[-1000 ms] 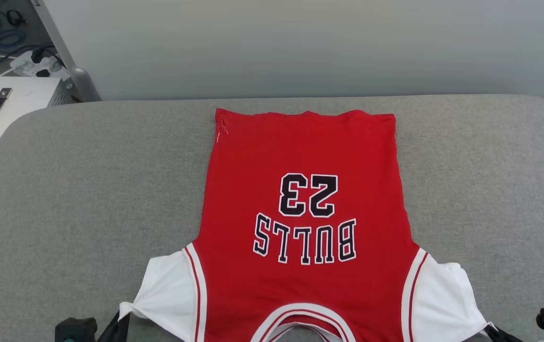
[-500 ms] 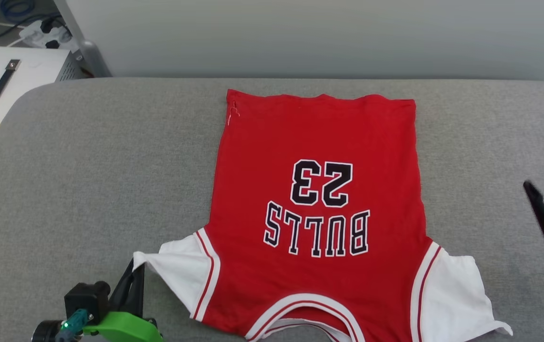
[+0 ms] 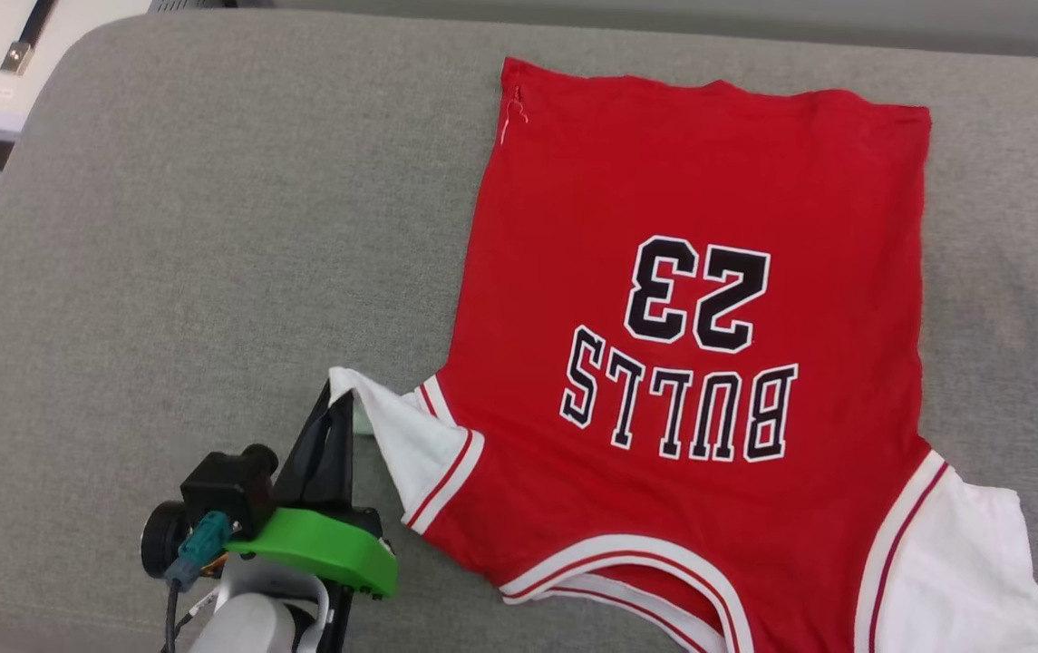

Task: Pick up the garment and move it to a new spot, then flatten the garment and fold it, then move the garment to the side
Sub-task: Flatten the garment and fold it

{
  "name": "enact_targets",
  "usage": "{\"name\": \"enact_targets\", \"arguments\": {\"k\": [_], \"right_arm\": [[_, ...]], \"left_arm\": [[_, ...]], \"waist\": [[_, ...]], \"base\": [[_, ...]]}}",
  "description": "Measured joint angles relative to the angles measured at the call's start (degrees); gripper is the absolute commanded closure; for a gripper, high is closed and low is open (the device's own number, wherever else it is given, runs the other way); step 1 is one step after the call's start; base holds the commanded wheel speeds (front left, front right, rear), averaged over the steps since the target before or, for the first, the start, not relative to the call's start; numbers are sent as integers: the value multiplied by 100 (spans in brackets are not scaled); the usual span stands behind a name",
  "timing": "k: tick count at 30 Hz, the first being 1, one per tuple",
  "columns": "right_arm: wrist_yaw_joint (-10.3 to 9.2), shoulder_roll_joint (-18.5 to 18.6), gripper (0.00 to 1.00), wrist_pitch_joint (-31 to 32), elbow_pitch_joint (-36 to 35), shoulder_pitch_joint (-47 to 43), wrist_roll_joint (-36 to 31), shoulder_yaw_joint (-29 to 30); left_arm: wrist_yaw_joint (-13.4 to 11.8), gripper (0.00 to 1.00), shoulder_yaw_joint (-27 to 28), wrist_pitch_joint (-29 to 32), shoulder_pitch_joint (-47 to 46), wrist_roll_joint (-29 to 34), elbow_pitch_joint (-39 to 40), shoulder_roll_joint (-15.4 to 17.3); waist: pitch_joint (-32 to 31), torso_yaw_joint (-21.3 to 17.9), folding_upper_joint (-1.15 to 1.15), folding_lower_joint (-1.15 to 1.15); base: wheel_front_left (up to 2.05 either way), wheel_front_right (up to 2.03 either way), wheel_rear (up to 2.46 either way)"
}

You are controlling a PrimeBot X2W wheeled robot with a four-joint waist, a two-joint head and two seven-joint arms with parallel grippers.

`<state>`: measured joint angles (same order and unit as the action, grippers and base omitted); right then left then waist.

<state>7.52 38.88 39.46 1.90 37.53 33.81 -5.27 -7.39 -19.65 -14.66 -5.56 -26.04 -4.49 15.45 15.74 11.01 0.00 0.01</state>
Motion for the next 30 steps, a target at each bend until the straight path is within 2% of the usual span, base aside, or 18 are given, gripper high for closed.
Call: {"name": "enact_targets", "arguments": {"k": [5,9,15,21,28,29,30], "right_arm": [[0,23,0,1349,730,1002,105,-411],[0,-56,0,2161,1279,1649,90,-494],[0,-211,0,2419,1795,2420,-308,-561],[0,-275,0,2437,2248,2669,-554,-587],[0,-26,0,2459,2193,2638,-469,-758],[0,13,45,2437,2189,2609,-396,-697],[0,13,100,2419,2191,2594,-380,-675]], "left_arm": [[246,100,243,0,-204,300,52,-439],[466,100,434,0,-341,510,65,-727],[777,100,675,0,-521,747,57,-1032],[968,100,786,0,-658,901,29,-1190],[1047,100,851,0,-691,943,-16,-1221],[1050,100,864,0,-692,943,-19,-1223],[1050,100,868,0,-692,943,-19,-1224]], "waist": [[474,242,0,0],[859,422,0,1],[1419,649,0,1],[1882,877,0,1],[2198,1078,0,0],[2196,1098,0,0],[2181,1091,0,0]], "base": [[0,0,0],[0,0,0],[0,0,0],[0,0,0],[0,0,0],[0,0,0],[0,0,0]]}}
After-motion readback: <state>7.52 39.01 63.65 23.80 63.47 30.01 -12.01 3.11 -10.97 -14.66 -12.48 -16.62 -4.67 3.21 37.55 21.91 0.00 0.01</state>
